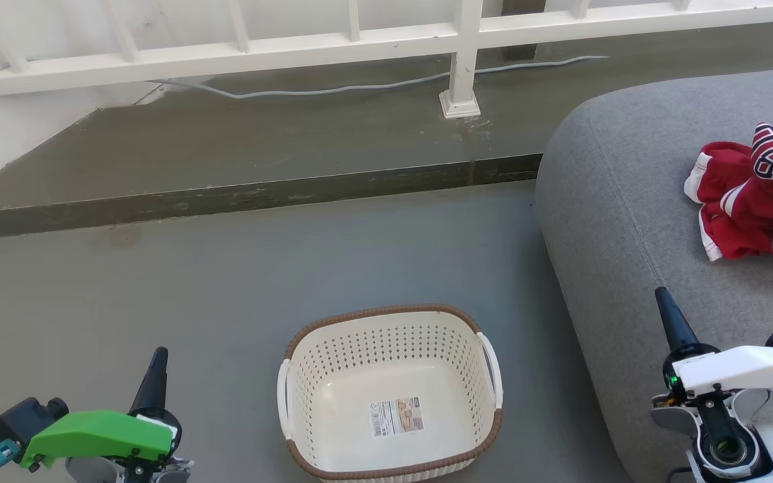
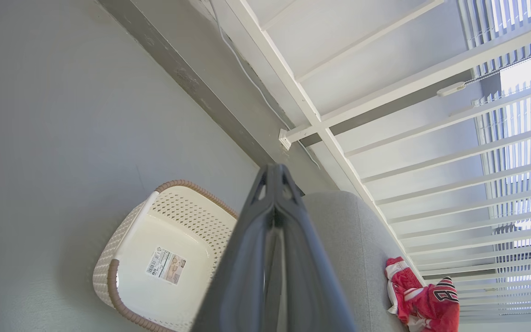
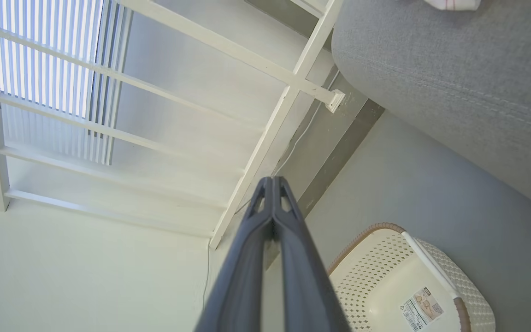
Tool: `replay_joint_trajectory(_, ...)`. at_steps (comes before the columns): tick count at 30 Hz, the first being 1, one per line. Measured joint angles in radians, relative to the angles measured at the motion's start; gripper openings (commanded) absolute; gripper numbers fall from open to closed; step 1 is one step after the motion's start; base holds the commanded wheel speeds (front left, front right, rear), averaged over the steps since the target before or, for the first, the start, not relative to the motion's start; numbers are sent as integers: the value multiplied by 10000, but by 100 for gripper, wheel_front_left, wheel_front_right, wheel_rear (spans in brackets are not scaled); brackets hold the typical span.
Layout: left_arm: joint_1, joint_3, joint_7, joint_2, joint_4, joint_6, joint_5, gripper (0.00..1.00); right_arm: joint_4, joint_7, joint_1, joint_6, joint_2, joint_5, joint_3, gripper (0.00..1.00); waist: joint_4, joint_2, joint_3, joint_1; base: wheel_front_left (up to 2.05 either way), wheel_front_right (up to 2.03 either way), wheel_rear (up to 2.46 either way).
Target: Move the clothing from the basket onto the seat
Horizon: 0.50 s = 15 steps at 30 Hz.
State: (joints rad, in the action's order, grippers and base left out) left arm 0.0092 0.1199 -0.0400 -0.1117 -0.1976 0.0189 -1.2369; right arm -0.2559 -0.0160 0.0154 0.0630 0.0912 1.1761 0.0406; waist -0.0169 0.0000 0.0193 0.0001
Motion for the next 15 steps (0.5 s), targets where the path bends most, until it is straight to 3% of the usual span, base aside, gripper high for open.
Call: replay_joint_trajectory(15, -156, -525, 389, 40, -234, 431, -1856, 0, -94, 359, 195, 242, -98, 1956, -522, 0, 72, 0, -70, 0, 0, 0, 0)
